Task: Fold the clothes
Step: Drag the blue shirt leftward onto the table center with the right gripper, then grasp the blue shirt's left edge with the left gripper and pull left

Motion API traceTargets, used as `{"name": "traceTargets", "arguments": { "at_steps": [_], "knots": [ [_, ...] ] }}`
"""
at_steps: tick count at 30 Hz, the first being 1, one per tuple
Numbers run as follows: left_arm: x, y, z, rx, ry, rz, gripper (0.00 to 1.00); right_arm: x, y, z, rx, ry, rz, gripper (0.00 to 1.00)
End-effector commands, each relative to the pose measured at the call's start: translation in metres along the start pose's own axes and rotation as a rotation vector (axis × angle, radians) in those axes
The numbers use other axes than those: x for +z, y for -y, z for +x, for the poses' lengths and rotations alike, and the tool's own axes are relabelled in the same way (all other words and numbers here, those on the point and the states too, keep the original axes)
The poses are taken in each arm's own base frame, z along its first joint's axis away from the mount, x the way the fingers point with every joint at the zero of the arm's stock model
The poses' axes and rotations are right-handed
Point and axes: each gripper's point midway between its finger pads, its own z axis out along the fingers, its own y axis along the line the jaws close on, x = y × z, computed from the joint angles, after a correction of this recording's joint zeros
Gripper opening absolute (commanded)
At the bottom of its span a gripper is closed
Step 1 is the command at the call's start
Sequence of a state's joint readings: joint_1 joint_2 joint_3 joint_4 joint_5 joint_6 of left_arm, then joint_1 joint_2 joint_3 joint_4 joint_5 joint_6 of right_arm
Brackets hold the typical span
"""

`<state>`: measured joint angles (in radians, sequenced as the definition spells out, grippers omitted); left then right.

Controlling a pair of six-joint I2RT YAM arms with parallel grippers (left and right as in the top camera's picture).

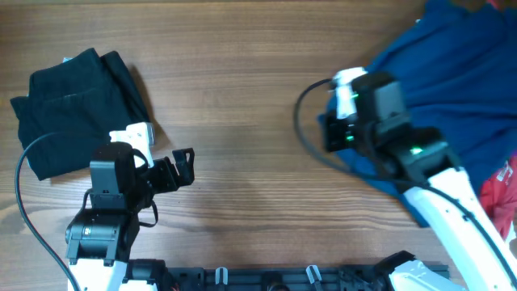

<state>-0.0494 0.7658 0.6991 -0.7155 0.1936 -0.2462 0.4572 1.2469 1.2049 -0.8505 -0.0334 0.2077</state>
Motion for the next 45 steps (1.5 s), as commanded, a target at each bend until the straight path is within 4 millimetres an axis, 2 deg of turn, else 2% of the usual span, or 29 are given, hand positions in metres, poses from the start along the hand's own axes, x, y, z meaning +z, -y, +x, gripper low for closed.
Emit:
{"name": "traceTargets", "arguments": {
  "at_steps": [1,4,8,9,11,13,14,16,17,20,21,22,25,28,32,34,39,45],
  "knots": [
    [-0.005,0.006,-0.007,-0.005,0.017,0.025,1.0,0.035,-0.05,0.0,-0.033,-0.036,-0.107,0.04],
    [-0.005,0.006,-0.007,-0.005,0.017,0.025,1.0,0.06,-0.073,-0.003,-0.071,-0.032,-0.145,0.04],
    [-0.005,0.006,-0.007,-0.005,0.017,0.025,1.0,0.094,-0.115,-0.019,-0.081,0.036,-0.254,0.05],
    [-0.005,0.006,-0.007,-0.005,0.017,0.025,1.0,0.098,-0.123,-0.023,-0.088,0.052,-0.28,0.05],
    [-0.005,0.006,-0.007,-0.005,0.017,0.025,1.0,0.104,-0.14,-0.036,-0.101,0.116,-0.332,0.15],
    [-0.005,0.006,-0.007,-0.005,0.017,0.025,1.0,0.103,-0.14,-0.05,-0.098,0.176,-0.321,0.2],
    [-0.005,0.006,-0.007,-0.005,0.017,0.025,1.0,0.101,-0.13,-0.059,-0.086,0.209,-0.277,0.21],
    [-0.005,0.006,-0.007,-0.005,0.017,0.025,1.0,0.098,-0.108,-0.068,-0.06,0.243,-0.194,0.43],
    [-0.005,0.006,-0.007,-0.005,0.017,0.025,1.0,0.094,-0.089,-0.073,-0.038,0.257,-0.124,0.63],
    [-0.005,0.007,-0.007,-0.006,0.018,0.026,1.0,0.077,-0.037,-0.076,0.02,0.253,0.029,0.82],
    [-0.005,0.007,-0.007,-0.006,0.017,0.026,1.0,0.069,-0.019,-0.074,0.041,0.244,0.076,0.94],
    [-0.005,0.007,-0.007,-0.005,0.018,0.026,1.0,0.061,-0.001,-0.071,0.061,0.232,0.122,0.99],
    [-0.004,0.01,-0.01,-0.032,0.025,0.042,1.0,0.036,0.052,-0.053,0.127,0.17,0.259,1.0],
    [0.002,0.021,-0.011,-0.049,0.006,0.106,1.0,0.014,0.092,-0.029,0.187,0.097,0.366,1.0],
    [0.017,0.025,-0.006,-0.12,-0.062,0.132,1.0,-0.008,0.131,0.0,0.29,0.014,0.456,1.0],
    [0.03,0.028,0.005,-0.144,-0.132,0.141,1.0,-0.018,0.148,0.015,0.348,-0.03,0.494,1.0],
    [0.067,0.051,0.033,-0.175,-0.301,0.18,1.0,-0.029,0.171,0.038,0.43,-0.095,0.549,1.0],
    [0.114,0.09,0.074,-0.141,-0.44,0.218,1.0,-0.034,0.179,0.045,0.456,-0.118,0.568,1.0]
  ]
}}
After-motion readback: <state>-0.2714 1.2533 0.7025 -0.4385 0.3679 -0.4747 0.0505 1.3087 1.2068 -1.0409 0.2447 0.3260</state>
